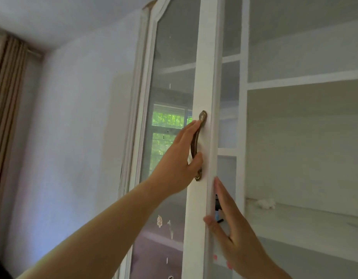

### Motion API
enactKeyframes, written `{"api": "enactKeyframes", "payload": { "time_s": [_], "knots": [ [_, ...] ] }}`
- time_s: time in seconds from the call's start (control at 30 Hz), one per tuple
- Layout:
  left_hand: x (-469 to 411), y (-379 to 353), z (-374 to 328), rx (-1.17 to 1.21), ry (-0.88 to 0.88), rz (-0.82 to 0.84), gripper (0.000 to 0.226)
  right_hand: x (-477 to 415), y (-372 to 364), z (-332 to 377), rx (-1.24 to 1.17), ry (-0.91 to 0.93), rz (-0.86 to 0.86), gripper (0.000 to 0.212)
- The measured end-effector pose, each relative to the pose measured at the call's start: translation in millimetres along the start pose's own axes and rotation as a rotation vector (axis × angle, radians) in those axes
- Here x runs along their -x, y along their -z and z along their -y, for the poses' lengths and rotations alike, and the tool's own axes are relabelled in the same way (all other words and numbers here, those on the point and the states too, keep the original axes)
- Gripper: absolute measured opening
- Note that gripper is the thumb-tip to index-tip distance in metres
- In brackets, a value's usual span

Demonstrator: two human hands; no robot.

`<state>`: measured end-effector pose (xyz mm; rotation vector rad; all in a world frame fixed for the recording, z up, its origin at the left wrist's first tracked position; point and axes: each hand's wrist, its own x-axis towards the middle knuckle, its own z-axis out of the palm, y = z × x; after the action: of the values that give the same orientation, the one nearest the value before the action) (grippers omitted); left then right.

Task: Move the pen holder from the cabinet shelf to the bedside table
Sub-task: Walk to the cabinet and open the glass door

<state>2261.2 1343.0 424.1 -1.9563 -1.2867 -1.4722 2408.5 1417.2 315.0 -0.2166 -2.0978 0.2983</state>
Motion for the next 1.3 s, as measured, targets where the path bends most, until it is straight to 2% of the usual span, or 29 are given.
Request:
{"api": "enactKeyframes", "payload": {
  "time_s": [0.17, 0.5, 0.87, 1.17, 1.3],
  "knots": [
    [4, 12, 3, 0.031, -0.007, 0.023, 0.062, 2, -8, 16, 0.045, 0.005, -0.026, 0.07],
    [6, 12, -3, -0.007, -0.017, -0.008, 0.061, -4, 10, 18, 0.104, -0.039, 0.1, 0.077],
    [8, 21, 9, 0.069, -0.064, 0.011, 0.062, -6, 7, 24, 0.091, -0.098, 0.088, 0.079],
    [24, 65, 22, 0.175, -0.141, 0.034, 0.06, -2, -23, 84, 0.222, -0.245, 0.078, 0.078],
    [37, 96, 27, 0.251, -0.156, 0.033, 0.06, -1, -54, 119, 0.307, -0.253, 0.016, 0.076]
  ]
}}
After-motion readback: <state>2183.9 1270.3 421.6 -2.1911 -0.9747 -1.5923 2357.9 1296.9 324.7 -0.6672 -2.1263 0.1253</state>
